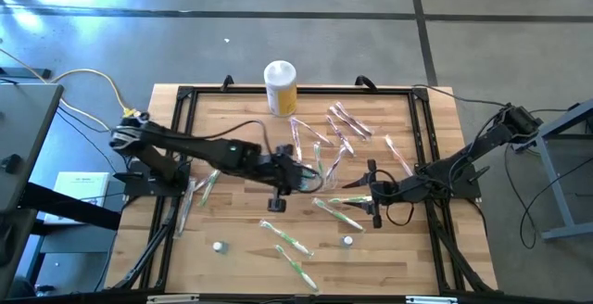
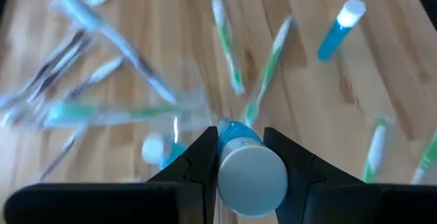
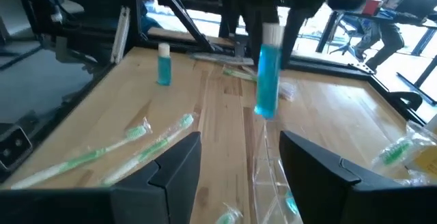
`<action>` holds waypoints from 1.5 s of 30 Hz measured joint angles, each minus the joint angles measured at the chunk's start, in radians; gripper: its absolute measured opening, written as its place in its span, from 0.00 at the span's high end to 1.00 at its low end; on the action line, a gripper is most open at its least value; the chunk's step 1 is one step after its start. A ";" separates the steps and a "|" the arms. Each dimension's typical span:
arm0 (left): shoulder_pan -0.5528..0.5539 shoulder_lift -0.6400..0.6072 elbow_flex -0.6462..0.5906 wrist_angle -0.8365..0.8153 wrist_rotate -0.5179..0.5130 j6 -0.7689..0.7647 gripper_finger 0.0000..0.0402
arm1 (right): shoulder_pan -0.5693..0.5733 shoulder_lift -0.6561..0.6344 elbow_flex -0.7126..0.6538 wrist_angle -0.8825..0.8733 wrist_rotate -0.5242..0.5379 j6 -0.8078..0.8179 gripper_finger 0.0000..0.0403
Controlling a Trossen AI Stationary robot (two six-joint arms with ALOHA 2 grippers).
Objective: Pick & Place toothbrushing station
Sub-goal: Put the mouthwash bottle into the transparent organizer
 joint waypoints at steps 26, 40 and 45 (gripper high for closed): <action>0.158 0.282 0.257 -0.216 0.238 0.277 0.78 | 0.000 0.000 0.000 -0.030 0.000 0.007 0.52; 0.159 0.293 0.255 -0.200 0.190 0.295 0.78 | 0.000 0.000 0.000 -0.035 -0.001 0.008 0.52; 0.159 0.317 0.254 -0.196 0.187 0.295 0.78 | 0.000 0.000 0.000 -0.036 -0.001 0.008 0.52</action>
